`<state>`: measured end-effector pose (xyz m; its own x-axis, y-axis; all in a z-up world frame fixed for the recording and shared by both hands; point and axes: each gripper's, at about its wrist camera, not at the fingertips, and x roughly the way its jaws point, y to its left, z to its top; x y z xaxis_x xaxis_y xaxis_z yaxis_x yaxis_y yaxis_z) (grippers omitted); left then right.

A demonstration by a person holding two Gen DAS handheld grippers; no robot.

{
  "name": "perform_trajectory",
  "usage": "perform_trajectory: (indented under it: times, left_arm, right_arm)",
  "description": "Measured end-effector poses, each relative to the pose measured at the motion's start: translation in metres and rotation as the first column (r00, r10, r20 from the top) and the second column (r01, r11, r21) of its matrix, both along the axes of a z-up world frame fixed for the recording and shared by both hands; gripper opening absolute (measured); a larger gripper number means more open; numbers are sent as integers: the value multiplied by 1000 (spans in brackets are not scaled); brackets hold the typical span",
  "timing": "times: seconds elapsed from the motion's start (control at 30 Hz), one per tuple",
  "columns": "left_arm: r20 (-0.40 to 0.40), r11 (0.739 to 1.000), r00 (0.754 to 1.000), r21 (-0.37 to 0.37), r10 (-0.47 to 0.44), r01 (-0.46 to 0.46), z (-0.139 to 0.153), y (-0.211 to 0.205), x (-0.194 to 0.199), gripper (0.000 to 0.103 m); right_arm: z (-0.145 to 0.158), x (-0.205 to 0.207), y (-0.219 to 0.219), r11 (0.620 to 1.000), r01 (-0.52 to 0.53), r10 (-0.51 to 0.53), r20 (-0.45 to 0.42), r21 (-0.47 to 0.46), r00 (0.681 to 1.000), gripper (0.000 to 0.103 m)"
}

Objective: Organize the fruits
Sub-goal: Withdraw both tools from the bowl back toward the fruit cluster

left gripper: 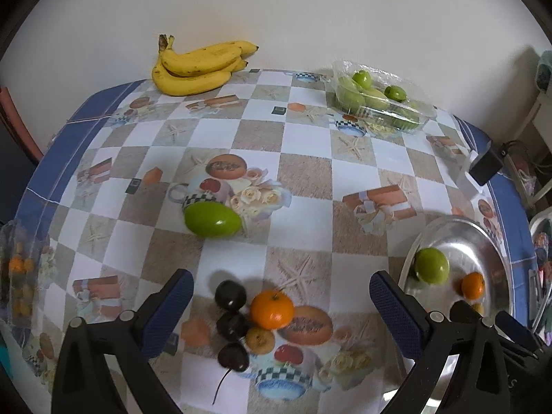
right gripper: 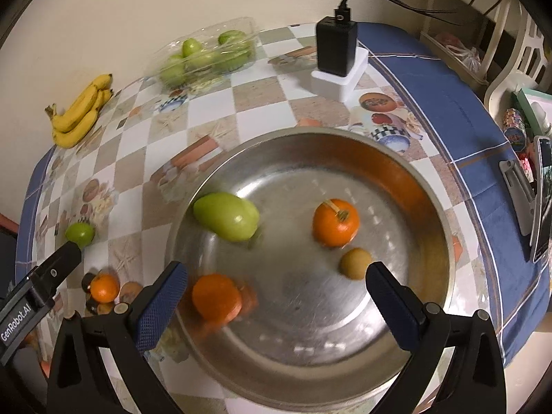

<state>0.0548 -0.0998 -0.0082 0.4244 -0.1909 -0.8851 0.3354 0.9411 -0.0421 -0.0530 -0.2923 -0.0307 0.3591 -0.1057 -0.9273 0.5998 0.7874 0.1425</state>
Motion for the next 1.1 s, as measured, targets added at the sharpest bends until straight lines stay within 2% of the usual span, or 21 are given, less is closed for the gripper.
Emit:
perform_trajectory:
  times: [0.4,1.1]
  left_arm:
    - [-6,999,1000,21,25,-25,-1,37,-18,103]
    - [-9,994,994,14,107,-107,3,88,-33,103]
  right_arm:
    - [5,-11,43,998,-66,66,16,3,998,103]
    - [11,-24,82,989,-143,143,8,-26,990,103]
